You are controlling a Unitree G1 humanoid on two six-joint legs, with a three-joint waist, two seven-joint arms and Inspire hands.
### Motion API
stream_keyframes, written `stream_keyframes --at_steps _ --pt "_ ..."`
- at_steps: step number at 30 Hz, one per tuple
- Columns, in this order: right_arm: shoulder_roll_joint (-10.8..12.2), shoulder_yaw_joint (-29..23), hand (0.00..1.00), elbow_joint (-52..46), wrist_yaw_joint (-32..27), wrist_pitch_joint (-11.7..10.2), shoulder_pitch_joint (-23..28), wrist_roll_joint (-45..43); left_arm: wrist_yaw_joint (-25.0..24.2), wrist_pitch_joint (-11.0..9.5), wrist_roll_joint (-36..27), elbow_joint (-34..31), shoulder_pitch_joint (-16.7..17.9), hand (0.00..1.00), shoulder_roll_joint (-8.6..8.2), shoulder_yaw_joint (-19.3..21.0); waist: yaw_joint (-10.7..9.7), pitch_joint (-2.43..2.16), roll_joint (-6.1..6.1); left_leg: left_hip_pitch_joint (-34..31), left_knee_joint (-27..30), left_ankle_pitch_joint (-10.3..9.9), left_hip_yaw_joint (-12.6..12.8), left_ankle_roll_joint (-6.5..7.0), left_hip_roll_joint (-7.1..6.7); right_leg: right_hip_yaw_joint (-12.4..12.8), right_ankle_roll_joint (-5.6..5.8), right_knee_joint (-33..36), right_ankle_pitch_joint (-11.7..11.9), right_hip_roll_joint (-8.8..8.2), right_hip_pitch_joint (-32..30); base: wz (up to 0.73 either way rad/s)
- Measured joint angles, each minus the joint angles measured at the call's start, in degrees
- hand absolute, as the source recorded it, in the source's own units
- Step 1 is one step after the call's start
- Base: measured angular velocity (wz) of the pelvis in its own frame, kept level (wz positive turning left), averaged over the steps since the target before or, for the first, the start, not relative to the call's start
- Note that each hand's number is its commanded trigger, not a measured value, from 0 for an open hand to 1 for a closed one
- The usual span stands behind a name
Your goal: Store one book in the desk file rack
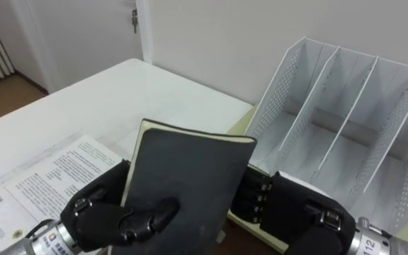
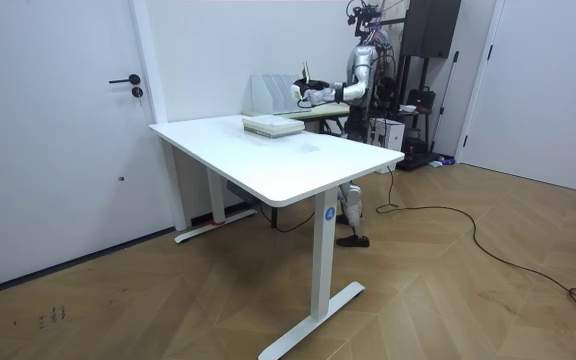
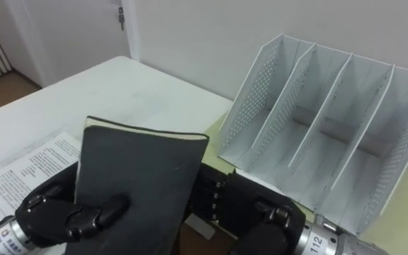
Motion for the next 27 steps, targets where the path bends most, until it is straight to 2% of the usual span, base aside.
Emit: stream_keyframes --at_steps 1,2,3,5,6,9,15,20,27 --pt "-0.22 0.04 0.24 0.00 0.00 0.03 0.00 0.01 0.02 0.00 0.00 0.02 0.00 1.00 0.02 -0.04 0.03 0.00 0.00 0.00 0.00 0.00 0.03 0.00 0.01 0.00 -0.02 0.00 -0.02 0.01 -0.02 0.00" --pt "-0.24 0.04 0.47 0.00 0.01 0.04 0.00 0.01 0.01 0.00 0.00 0.03 0.00 1.00 0.02 -0.04 0.03 -0.01 0.01 0.01 0.01 0.00 0.05 0.00 0.01 0.00 -0.03 0.00 -0.03 0.01 -0.02 0.00" --pt "-0.24 0.00 0.54 0.00 0.00 0.06 0.00 0.08 -0.04 0.00 -0.01 0.05 0.00 1.00 0.02 -0.04 0.06 -0.01 0.02 0.01 0.01 0.00 0.07 0.00 0.01 0.01 -0.01 0.01 -0.07 0.00 -0.01 0.00" --pt "-0.24 -0.07 0.76 0.01 -0.12 0.18 0.00 0.23 -0.31 0.00 -0.08 0.20 0.00 1.00 0.03 -0.03 0.17 -0.02 0.03 0.07 0.02 0.00 0.17 0.00 0.00 0.05 0.03 0.02 -0.16 -0.04 -0.01 0.00" --pt "-0.24 -0.12 1.00 0.03 -0.20 0.25 0.02 0.33 -0.55 0.00 -0.12 0.39 0.00 1.00 0.03 -0.02 0.16 -0.02 0.03 0.10 0.02 0.00 0.22 0.00 -0.03 0.04 0.05 0.07 -0.25 -0.09 -0.02 0.00" --pt "-0.19 0.13 1.00 0.05 -0.48 0.85 0.02 0.81 -1.46 0.07 -0.07 0.38 0.00 1.00 0.13 -0.36 0.22 -0.03 0.03 0.15 0.02 0.00 0.30 0.00 -0.07 0.03 0.11 0.11 -0.42 -0.15 -0.09 0.00" --pt "0.03 1.81 1.00 0.05 -1.52 1.51 0.04 2.28 -4.53 0.88 -0.19 -1.64 0.00 1.00 -0.08 -4.15 1.79 -0.21 0.26 0.08 0.22 0.00 0.71 0.00 0.02 -0.08 -0.05 0.58 -0.54 -0.25 -0.50 -0.01" --pt "0.09 2.46 1.00 0.05 -1.66 1.54 0.80 5.54 -5.04 2.01 -1.44 -1.94 0.00 1.00 -0.27 -4.23 2.14 -0.42 0.64 0.25 0.25 0.00 0.71 0.00 0.03 -0.24 -0.11 0.96 -0.69 -0.32 -0.48 0.00" --pt "0.09 2.77 1.00 0.05 -1.91 1.50 1.71 6.76 -5.10 2.38 -1.49 -2.14 0.00 1.00 -0.45 -4.29 2.32 -0.68 1.55 0.24 0.13 -0.03 0.65 -0.04 0.08 -0.70 -0.16 1.28 -0.74 -0.36 -0.51 0.01"
